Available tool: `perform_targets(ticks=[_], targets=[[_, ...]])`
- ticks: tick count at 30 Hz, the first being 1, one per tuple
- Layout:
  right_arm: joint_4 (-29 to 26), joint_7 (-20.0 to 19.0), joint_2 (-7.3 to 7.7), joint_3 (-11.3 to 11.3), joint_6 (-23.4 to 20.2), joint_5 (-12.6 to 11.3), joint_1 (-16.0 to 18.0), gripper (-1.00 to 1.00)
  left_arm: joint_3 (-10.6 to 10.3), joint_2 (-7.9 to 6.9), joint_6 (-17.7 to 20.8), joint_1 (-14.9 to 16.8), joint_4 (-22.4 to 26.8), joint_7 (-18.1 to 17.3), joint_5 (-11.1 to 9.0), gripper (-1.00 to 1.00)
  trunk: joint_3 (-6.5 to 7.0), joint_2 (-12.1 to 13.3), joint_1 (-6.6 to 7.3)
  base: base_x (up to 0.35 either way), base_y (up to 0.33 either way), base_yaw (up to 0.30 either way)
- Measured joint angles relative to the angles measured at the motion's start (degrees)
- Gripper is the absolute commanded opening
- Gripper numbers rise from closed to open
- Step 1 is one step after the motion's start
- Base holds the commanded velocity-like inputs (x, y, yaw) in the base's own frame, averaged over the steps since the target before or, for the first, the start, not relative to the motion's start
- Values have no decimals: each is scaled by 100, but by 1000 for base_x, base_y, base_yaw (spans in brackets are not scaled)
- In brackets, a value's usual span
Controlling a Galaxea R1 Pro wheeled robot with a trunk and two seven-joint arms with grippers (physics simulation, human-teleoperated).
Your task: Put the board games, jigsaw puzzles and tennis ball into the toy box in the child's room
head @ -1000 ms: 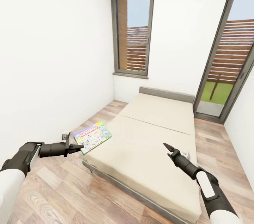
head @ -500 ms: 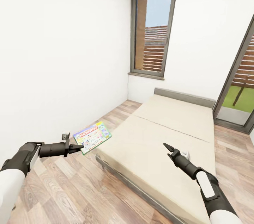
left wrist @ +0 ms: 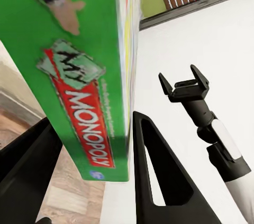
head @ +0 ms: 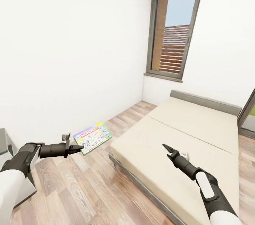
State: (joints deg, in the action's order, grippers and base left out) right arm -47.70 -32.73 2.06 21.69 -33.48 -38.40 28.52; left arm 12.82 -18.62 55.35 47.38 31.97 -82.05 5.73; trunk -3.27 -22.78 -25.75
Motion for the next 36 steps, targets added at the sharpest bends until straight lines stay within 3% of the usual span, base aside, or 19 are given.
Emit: perform_targets(ticks=[13, 19, 26, 32, 36], targets=[[0, 1, -3, -12, 3, 7, 0, 100, 6, -15, -17, 0, 0, 2, -2, -100, 0, -1, 1, 11, 0, 292], [-8, -1, 3, -19, 247, 2, 0, 100, 6, -16, -33, 0, 0, 8, 9, -100, 0, -1, 3, 250, 0, 283], [-10, 1, 2, -29, 404, -2, -1, 100, 7, -7, -35, 1, -2, 9, 7, -100, -2, -1, 3, 307, 0, 73], [-9, 0, 5, -308, 414, 9, 0, 100, 6, -7, -31, 0, -1, 8, 5, -100, -37, 0, 2, 276, 0, 149], [-11, 1, 5, -368, 416, 15, 0, 100, 6, -11, -29, 0, -1, 7, 8, -100, -66, 0, 0, 89, 0, 181]])
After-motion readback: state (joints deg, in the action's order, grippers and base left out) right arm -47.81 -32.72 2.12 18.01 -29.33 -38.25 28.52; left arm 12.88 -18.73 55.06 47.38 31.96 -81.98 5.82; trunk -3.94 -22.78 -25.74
